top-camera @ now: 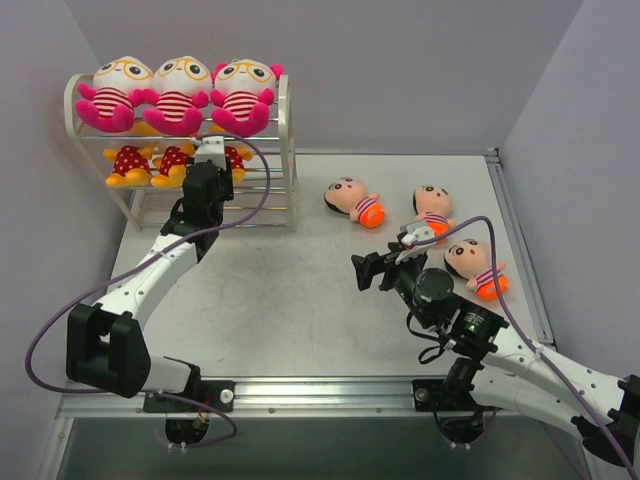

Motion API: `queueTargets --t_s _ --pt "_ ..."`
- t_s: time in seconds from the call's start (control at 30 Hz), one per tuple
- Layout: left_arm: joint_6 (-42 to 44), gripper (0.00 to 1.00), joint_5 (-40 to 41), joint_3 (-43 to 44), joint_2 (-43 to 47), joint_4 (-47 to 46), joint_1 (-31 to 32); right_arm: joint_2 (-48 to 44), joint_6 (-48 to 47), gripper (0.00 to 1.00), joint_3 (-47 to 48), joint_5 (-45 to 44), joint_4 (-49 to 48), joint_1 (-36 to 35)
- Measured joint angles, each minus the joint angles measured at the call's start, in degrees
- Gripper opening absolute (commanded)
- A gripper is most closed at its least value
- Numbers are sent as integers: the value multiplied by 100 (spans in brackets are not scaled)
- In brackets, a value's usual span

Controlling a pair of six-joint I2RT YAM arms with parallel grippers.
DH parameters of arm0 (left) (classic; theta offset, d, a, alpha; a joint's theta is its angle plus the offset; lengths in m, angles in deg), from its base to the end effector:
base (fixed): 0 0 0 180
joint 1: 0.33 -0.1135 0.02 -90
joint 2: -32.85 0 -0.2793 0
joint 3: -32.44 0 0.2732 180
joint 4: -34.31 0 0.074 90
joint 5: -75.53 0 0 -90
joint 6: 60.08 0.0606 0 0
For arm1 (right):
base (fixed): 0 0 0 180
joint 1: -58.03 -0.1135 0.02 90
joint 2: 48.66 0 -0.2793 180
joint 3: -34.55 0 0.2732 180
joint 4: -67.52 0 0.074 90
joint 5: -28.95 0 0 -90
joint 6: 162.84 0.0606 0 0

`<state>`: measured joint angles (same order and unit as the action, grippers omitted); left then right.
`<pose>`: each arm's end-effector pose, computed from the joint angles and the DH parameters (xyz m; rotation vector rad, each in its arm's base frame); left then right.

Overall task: Place and organize the stuffed toys onto the shelf
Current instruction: Place the stuffed toy onto shelf

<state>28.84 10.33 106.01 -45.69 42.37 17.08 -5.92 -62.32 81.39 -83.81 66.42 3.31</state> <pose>0.3534 -0.0842 0.3345 -0.0543 1.7788 0.1565 0.1443 0.1634 0.3344 -0.2551 1.4972 0.6242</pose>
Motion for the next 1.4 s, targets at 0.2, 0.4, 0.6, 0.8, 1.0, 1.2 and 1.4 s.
queueTargets --t_s 0.2,0.4,0.6,0.8,1.0,1.2,1.4 --pt "-146 51 87 -101 -94 -254 -151 0 0 87 0 -37 -2 0" --pt "-229 54 68 -249 -63 -350 -186 0 -2 87 0 -37 0 0" --pt "-208 59 0 -249 79 -529 -186 0 -2 87 0 -39 0 0" --pt "-240 62 -136 -249 391 -546 -186 0 0 87 0 -37 0 0" --pt "-437 74 -393 -249 680 -538 -175 0 -2 87 0 -37 0 0" --pt "-721 77 -647 -236 629 -365 -52 0 0 87 0 -35 0 0" --pt "-883 77 -811 -17 343 -101 20 0 0 87 0 -35 0 0"
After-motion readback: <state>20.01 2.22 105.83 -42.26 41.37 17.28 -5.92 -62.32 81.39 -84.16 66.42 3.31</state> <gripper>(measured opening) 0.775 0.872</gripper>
